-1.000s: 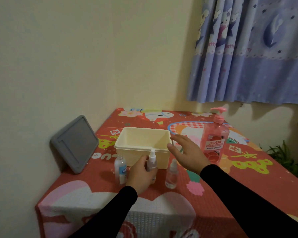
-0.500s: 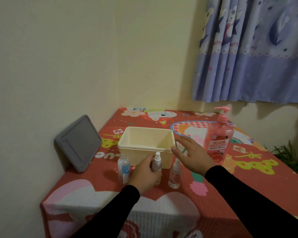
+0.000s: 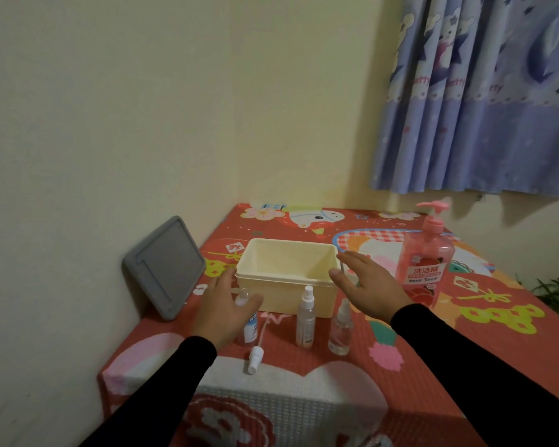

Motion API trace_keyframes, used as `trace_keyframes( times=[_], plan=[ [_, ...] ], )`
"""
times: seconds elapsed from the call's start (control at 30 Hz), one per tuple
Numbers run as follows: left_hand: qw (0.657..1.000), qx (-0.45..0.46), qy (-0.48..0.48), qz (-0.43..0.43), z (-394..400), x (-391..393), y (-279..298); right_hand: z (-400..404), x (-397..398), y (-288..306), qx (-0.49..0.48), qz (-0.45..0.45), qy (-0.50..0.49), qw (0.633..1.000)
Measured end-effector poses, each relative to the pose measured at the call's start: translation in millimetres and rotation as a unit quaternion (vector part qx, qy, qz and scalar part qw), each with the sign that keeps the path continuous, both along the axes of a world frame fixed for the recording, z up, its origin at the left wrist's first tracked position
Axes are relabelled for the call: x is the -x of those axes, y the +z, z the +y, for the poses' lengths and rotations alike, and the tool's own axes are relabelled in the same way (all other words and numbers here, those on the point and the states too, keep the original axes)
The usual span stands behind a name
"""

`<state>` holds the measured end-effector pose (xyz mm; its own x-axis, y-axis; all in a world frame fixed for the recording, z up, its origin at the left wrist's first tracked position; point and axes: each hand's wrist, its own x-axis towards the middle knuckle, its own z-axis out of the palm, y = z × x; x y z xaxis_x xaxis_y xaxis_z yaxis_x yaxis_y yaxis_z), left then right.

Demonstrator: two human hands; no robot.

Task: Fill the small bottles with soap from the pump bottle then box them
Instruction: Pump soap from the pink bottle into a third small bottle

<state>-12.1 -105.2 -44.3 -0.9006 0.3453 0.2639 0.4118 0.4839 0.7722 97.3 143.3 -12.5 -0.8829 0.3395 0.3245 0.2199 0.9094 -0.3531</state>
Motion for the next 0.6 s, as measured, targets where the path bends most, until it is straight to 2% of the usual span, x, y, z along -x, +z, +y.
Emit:
trace_keyframes(
  times=[0.1, 0.2, 0.43, 0.6],
  plan=[
    [0.998, 0.003, -0.013, -0.057, -3, -1, -17, -2, 3, 1, -0.004, -0.005, 0.0, 1.0],
    [0.997, -0.006, -0.015, -0.076, -3, -2, -30, -4, 5, 2, -0.006, -0.007, 0.005, 1.0],
    [0.997, -0.018, -0.018, -0.072, -1, 0, -28, -1, 4, 12, -0.013, 0.0, -0.004, 1.0],
    [0.999, -0.036, -0.028, -0.019, 2, 8, 1, 8, 4, 24, -0.017, 0.021, -0.006, 1.0]
  ],
)
